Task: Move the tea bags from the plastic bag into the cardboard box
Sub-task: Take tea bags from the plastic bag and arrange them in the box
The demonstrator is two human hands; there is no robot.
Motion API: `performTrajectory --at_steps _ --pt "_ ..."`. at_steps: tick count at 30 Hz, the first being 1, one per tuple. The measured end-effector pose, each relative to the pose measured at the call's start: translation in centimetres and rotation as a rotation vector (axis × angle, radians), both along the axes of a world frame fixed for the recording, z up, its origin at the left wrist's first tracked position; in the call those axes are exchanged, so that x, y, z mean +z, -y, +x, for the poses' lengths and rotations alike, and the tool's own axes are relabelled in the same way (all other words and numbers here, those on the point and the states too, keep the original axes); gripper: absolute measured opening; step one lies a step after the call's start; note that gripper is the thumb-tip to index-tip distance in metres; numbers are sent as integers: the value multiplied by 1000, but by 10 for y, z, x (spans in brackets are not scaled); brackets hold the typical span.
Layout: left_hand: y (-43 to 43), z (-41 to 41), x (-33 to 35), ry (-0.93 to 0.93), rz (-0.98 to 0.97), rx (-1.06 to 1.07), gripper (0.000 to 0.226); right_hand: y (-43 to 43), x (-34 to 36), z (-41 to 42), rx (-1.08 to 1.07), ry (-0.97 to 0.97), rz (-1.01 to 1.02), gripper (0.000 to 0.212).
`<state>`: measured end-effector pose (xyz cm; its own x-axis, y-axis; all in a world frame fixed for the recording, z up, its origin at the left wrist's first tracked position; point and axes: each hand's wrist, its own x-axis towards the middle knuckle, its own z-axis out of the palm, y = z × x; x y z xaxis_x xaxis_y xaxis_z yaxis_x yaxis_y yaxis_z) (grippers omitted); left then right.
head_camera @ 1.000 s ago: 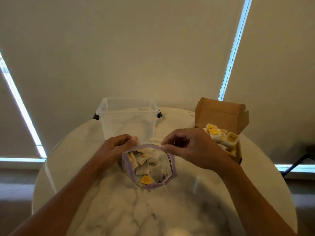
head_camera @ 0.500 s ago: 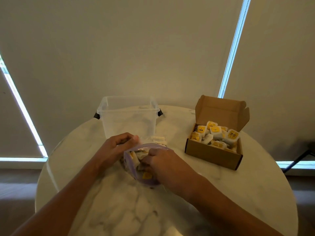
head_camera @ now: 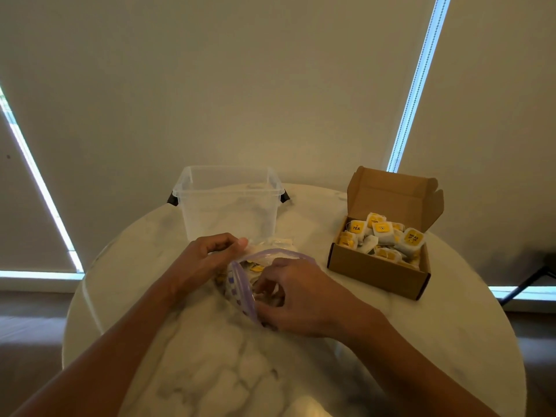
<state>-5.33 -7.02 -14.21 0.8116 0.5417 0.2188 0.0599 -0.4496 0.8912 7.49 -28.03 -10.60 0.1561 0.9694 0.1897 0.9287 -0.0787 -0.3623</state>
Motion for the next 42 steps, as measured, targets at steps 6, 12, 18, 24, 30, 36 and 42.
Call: performTrajectory --at_steps 6,12,18,24,30,36,42 --pt "-1 0 -1 -14 27 11 42 -7 -6 -3 18 29 -87 37" --pt "-1 -1 -2 0 28 -4 47 6 4 12 53 -66 50 18" --pt "-3 -1 -3 16 26 -27 63 27 24 37 -27 -579 161 16" --pt "-3 -3 -3 14 8 -46 62 41 36 55 21 -767 235 23" --pt "-7 -1 -6 1 -2 -50 66 49 37 72 -69 -842 456 24" --pt "-9 -1 -11 18 -34 -65 68 63 33 113 -446 -688 803 23" --pt "-11 -1 -9 -1 -16 -69 68 68 18 137 -621 -372 830 20"
